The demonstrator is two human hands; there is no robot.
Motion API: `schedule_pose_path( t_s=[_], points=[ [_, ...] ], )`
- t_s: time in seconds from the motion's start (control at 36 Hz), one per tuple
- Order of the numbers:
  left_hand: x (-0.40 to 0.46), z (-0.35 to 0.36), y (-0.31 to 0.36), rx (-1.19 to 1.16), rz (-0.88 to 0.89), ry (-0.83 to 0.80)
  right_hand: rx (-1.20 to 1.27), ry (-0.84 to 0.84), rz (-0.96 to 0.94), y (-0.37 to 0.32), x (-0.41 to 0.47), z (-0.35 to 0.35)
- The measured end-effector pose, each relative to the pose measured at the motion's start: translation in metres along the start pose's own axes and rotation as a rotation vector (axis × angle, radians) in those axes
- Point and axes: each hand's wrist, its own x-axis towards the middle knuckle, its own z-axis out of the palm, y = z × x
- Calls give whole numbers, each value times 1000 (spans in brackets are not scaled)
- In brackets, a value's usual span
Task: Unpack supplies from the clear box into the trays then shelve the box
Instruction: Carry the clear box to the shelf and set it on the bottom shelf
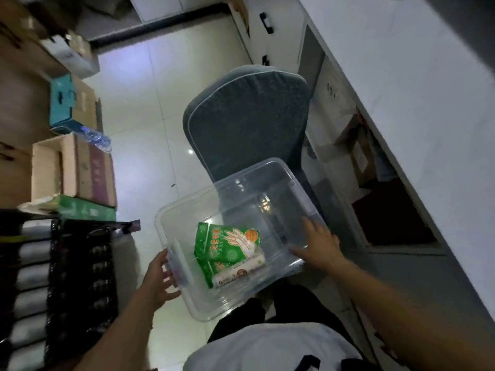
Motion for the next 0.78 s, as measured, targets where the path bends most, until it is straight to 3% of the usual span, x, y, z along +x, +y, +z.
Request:
schedule_pose_path(
  t_s=[0.08, 0.19, 0.36, 0.58, 0.78],
  points=[
    [-6, -13, -6, -35, -36, 76, 123, -21, 54, -6, 46, -17],
    [-12, -18, -13, -52, -71, 65, 490, -36, 208, -13, 105, -35],
    [-4, -15, -14, -45, -65, 109, 901, -190, 331, -29, 166, -50],
    [8, -24, -10, -61, -64, 104, 911, -414, 353, -29, 169, -65],
    [4, -30, 10, 37, -22, 72, 966, -259, 358, -6, 136, -42]
  ],
)
